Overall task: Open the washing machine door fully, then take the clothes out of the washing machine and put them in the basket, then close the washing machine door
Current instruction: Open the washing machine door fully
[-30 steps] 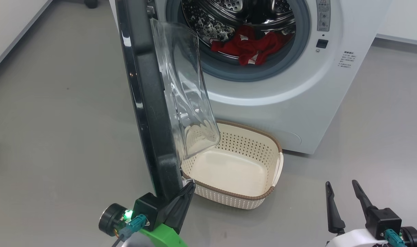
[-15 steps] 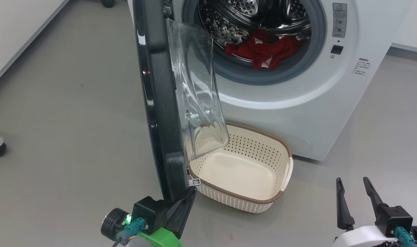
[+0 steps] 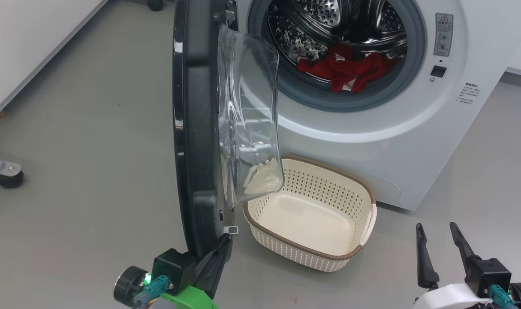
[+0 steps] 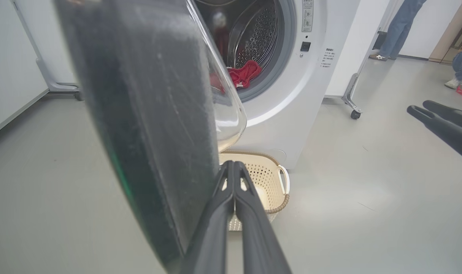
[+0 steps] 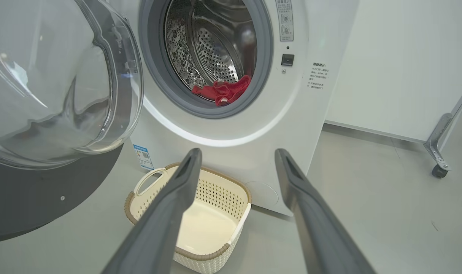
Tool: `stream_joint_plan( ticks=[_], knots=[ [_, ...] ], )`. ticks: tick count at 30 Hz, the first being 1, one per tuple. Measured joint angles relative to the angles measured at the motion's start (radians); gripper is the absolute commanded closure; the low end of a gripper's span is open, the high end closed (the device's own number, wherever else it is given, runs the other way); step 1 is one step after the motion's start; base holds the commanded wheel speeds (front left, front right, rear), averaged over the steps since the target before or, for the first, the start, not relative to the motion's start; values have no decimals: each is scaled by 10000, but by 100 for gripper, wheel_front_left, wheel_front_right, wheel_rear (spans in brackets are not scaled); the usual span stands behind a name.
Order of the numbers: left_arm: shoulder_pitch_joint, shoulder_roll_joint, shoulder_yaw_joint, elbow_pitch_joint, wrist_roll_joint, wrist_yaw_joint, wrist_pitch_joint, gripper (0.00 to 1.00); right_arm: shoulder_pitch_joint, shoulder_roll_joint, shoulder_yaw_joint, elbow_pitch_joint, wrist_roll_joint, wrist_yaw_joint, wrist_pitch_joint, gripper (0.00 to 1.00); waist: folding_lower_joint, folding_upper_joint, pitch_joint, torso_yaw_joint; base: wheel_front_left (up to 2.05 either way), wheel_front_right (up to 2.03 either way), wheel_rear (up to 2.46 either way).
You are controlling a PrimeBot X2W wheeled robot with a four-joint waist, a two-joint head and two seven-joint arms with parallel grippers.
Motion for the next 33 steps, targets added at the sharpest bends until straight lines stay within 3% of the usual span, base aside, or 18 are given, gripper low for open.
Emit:
stream_joint_plan(
  ticks=[10, 18, 33],
  knots=[
    [45, 63, 303, 171, 67, 226, -102, 100, 37, 8, -113, -8, -8, 0, 0, 0, 0, 0, -65, 294, 0, 0, 0],
    [226, 359, 1087, 247, 73, 525, -307, 100, 35, 36, -17, -10, -33, 13, 0, 0, 0, 0, -92, 447, 0, 0, 0],
    [227, 746, 2464, 512, -6, 731, -623, 100, -40, -73, 69, -71, -186, 92, 0, 0, 0, 0, 222, 147, 0, 0, 0]
  ],
)
